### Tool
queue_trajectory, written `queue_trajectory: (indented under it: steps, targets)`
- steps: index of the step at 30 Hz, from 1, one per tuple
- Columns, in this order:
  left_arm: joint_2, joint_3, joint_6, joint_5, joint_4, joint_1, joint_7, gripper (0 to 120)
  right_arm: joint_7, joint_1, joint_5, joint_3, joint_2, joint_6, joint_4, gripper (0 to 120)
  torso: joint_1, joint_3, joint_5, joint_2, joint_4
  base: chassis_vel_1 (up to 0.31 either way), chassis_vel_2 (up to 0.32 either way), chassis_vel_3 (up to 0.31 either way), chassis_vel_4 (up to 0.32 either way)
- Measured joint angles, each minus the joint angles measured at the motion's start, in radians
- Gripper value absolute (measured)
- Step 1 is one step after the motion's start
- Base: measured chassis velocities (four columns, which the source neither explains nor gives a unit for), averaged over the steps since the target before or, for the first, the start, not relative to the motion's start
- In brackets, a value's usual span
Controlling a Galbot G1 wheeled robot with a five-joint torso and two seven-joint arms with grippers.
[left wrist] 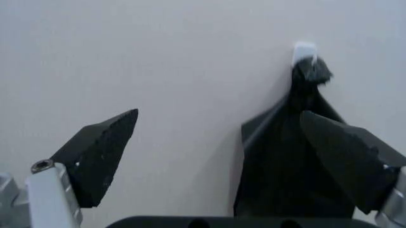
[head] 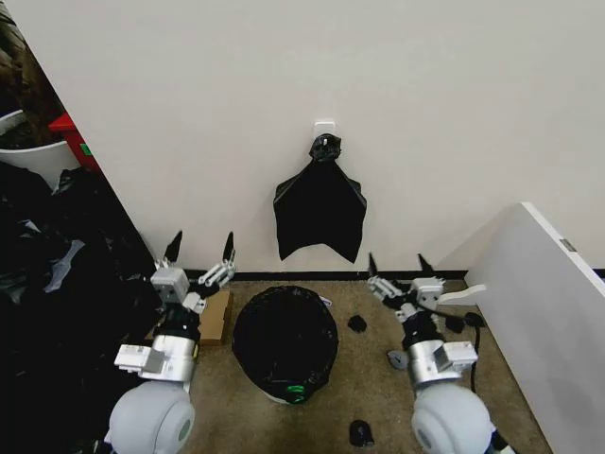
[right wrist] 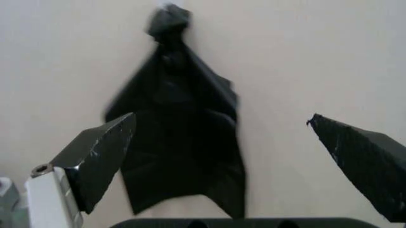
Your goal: Place the garbage bag over the trash bin.
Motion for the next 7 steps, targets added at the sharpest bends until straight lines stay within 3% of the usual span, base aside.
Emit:
queue_trajectory:
  steps: [3, 7]
  targets:
    - [0.034, -0.009, 0.015, -0.069, 0.009, 0.01, 0.042, 100, -0.14, -0.018, -0.041, 0.064, 0.019, 0.074, -0.02, 100, 0.0, 0.0, 0.0002, 0.0, 0.0, 0.0, 0.0, 0.0, 0.0]
    - [0.036, -0.022, 0.013, -0.1, 0.002, -0.003, 0.061, 100, -0.148, -0.039, -0.053, 0.091, 0.034, 0.075, -0.01, 100, 0.0, 0.0, 0.0003, 0.0, -0.0005, 0.0, 0.0, 0.0, 0.0]
